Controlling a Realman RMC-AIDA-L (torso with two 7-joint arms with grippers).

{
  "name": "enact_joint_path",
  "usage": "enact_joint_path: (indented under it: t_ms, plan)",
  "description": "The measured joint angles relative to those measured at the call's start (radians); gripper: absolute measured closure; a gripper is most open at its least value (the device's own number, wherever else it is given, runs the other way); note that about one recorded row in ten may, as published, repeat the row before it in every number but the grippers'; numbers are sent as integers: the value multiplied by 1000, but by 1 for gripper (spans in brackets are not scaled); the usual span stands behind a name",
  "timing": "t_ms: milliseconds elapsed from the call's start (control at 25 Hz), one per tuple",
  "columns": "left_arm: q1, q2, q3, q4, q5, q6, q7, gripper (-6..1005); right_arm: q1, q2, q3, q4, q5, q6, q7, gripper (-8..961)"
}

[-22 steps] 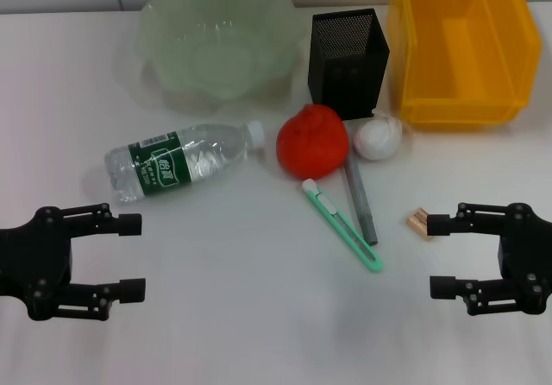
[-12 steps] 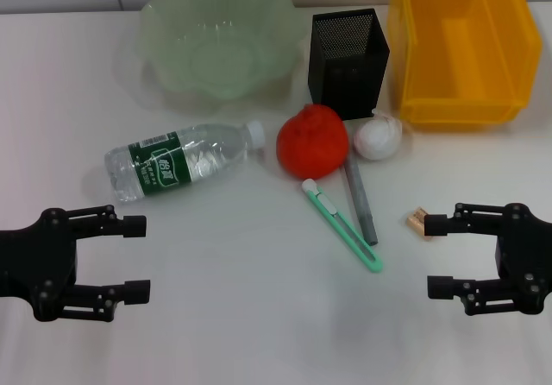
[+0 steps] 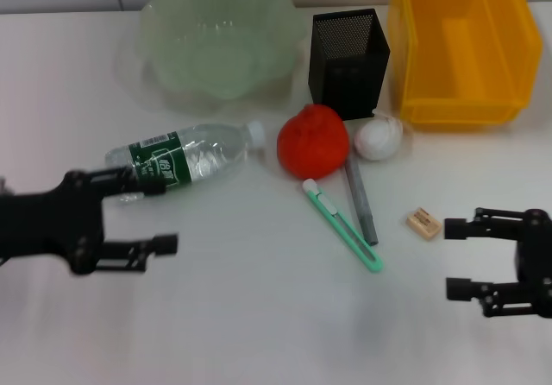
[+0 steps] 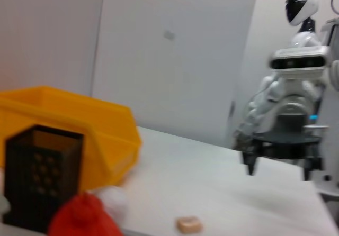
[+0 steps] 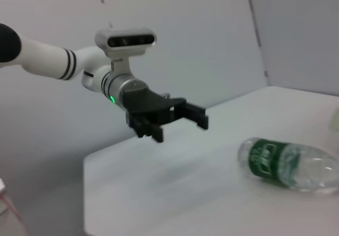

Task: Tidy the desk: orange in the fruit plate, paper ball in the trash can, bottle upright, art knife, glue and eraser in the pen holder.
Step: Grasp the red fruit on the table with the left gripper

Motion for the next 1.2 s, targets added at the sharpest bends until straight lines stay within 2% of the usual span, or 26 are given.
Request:
enact_joint_path:
  t_ms: [80, 200, 240, 280, 320, 480, 520, 600, 640, 720, 880, 920, 1200]
  plan:
    - [-21, -31, -7, 29, -1, -45, 0, 178, -19, -8, 26, -13, -3, -3, 0, 171]
    - [-21, -31, -7, 29, -1, -45, 0, 181, -51, -15, 78, -40, -13, -5, 0, 171]
    - [-58, -82, -7, 56, -7, -139, 0, 182, -51, -15, 78, -40, -13, -5, 0, 171]
    - [-58, -82, -7, 56, -7, -139, 0, 183, -58, -18, 88, -43, -13, -8, 0, 171]
    - [-86, -100, 2, 50, -8, -193, 0, 184, -71, -20, 104, -52, -13, -15, 1, 171]
    - [-86, -100, 2, 50, -8, -193, 0, 188, -82, -19, 117, -60, -14, -18, 2, 171]
    - [-127, -109, 10, 8, -10, -255, 1, 189, -82, -17, 117, -61, -14, -18, 2, 171]
    - [-127, -109, 10, 8, -10, -255, 1, 191, -81, -16, 117, -61, -14, -18, 3, 171]
    - [-231, -115, 12, -179, -37, -507, 58, 192, -80, -15, 117, -61, -14, -18, 4, 171]
    - [-260, -117, 15, -267, -107, -592, 139, 193, -74, -13, 117, -61, -14, -18, 10, 171]
    - [-266, -118, 15, -319, -170, -606, 223, 197, -69, -11, 115, -61, -14, -18, 14, 172]
    - [-285, -118, 16, -354, -182, -625, 262, 198, -66, -10, 113, -61, -14, -18, 14, 172]
    - [-341, -119, 56, -421, -181, -682, 284, 205, -55, -8, 111, -61, -14, -19, 16, 172]
